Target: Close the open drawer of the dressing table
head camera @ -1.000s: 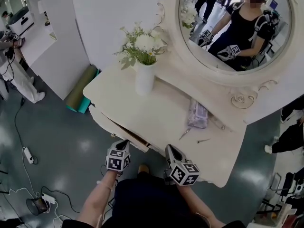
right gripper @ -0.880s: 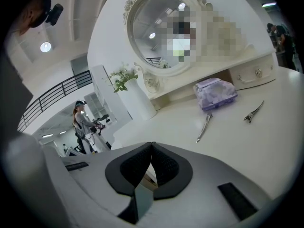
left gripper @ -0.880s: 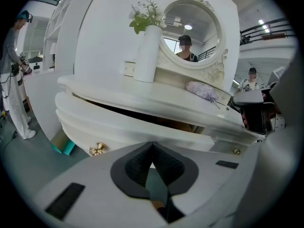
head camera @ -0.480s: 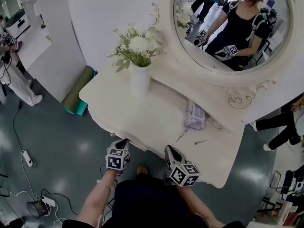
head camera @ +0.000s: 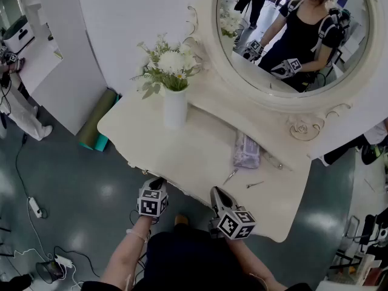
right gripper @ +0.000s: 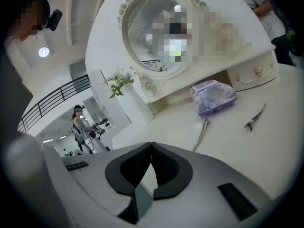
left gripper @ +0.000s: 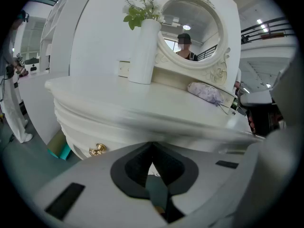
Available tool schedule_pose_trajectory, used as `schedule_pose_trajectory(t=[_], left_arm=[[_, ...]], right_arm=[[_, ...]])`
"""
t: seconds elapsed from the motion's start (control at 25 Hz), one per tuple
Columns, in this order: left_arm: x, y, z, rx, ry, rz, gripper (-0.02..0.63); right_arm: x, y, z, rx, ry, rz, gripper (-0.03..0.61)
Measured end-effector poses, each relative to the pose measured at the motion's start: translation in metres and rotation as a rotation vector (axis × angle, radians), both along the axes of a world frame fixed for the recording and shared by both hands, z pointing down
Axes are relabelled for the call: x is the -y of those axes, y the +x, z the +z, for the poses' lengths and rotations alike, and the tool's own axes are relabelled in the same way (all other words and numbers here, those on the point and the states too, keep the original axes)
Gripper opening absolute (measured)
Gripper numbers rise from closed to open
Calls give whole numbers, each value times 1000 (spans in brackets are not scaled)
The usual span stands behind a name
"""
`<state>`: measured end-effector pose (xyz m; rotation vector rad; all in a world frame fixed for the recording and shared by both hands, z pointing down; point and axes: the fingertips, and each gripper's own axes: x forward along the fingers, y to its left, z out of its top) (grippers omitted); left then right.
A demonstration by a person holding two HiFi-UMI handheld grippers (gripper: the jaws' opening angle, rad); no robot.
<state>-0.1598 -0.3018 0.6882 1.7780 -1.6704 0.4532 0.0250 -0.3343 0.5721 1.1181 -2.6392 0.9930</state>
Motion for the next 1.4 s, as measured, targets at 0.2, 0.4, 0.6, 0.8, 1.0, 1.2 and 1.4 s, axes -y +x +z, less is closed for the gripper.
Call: schedule_pose_trajectory(t=[0.2, 0.4, 0.6, 0.8, 1.0, 1.2, 1.4], left_arm=[[9, 0, 0, -4, -1, 9, 20], [11, 1, 0, -10, 3, 3, 20], [-4, 5, -5, -1, 14, -5, 18], [-45, 14, -10, -43, -9, 38, 18], [-81, 16, -21, -77, -40, 73, 18], [-101, 21, -53, -88, -13, 142, 18], [-119, 33, -95, -131, 44, 224, 18]], right_arm=[[7, 0, 0, 1, 1, 3, 17], [12, 0, 0, 15, -13, 13, 17], [8, -10, -5, 71, -10, 19, 17], [-9, -15, -10, 130, 7, 17, 17], [-30, -14, -12, 142, -3, 66, 17], [-55, -17, -22, 214, -65, 157, 17], [-89, -27, -41, 315, -118, 207, 17]])
